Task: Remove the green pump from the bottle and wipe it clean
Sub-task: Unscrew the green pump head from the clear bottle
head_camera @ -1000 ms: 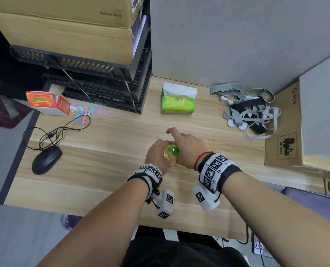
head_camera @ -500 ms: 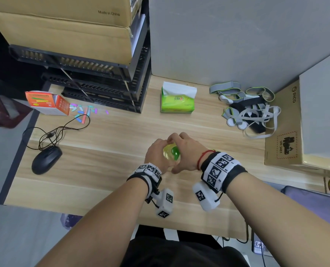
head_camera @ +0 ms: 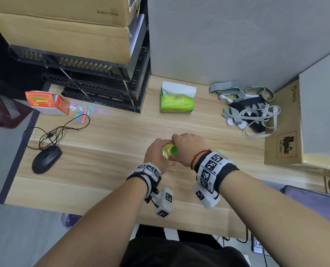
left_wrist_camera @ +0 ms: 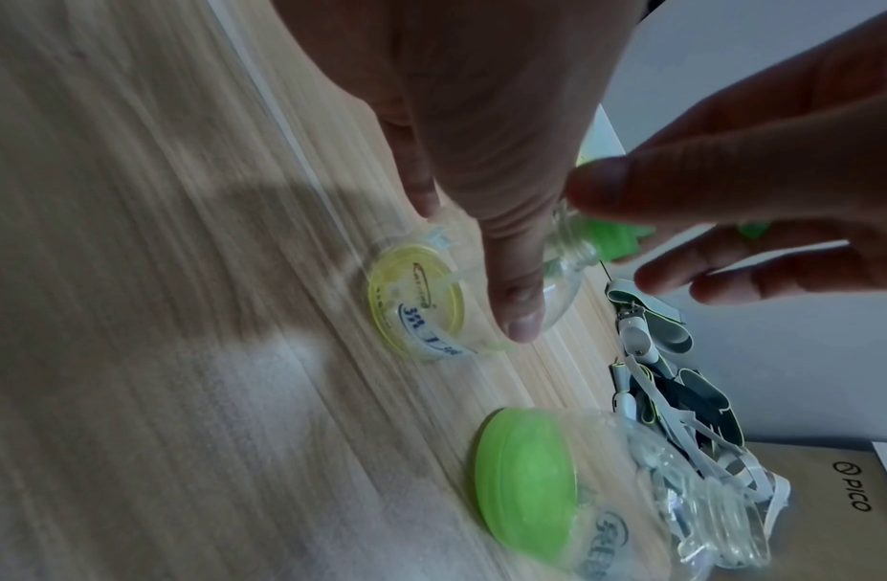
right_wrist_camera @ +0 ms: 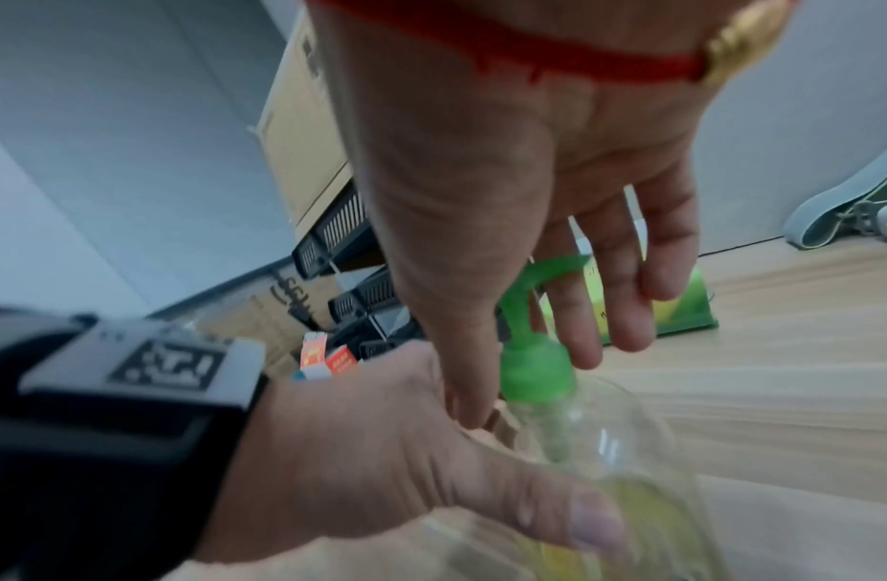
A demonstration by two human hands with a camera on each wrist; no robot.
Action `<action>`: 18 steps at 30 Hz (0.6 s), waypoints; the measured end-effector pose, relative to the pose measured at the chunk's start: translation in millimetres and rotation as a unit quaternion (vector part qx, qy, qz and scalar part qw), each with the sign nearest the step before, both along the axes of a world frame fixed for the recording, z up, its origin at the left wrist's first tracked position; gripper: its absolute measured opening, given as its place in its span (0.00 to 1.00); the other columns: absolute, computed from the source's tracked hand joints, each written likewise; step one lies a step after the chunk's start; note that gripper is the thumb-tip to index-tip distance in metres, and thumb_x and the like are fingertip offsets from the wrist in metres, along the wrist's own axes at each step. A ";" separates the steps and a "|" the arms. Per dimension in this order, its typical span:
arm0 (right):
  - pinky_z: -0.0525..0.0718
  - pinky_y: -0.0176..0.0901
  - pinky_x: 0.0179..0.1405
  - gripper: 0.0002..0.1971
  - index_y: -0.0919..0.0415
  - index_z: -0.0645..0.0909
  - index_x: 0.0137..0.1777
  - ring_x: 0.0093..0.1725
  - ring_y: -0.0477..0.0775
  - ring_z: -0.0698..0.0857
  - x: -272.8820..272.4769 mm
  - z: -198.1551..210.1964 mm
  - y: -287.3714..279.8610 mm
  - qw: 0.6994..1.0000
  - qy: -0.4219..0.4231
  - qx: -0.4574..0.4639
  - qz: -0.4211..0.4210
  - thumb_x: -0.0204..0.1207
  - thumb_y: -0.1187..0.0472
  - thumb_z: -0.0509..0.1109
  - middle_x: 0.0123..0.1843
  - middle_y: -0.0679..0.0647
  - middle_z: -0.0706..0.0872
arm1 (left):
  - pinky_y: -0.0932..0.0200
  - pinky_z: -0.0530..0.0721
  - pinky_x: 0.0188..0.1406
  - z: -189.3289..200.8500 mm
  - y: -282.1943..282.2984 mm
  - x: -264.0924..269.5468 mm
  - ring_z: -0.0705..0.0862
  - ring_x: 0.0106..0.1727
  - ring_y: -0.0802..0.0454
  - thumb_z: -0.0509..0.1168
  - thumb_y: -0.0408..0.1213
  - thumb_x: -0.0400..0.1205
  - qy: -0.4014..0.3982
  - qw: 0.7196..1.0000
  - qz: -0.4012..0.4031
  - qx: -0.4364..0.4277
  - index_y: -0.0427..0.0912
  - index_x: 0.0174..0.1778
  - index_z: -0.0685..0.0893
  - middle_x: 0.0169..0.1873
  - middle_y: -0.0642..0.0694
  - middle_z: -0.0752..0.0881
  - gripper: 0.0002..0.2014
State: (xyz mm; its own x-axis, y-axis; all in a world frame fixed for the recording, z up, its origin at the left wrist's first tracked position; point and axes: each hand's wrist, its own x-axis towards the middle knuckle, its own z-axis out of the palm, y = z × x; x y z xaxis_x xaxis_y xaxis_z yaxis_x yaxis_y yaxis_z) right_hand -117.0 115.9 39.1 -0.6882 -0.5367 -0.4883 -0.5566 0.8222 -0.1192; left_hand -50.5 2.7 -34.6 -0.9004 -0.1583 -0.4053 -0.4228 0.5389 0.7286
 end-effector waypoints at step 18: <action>0.81 0.46 0.44 0.17 0.46 0.82 0.50 0.45 0.55 0.85 -18.1 51.0 44.9 0.992 -0.019 -0.090 -0.091 0.61 0.44 0.75 0.43 0.46 0.89 | 0.55 0.80 0.62 -12.2 0.2 1.0 0.82 0.58 0.53 0.86 0.49 0.56 0.017 1.000 0.007 0.013 0.57 0.64 0.83 0.55 0.54 0.82 0.38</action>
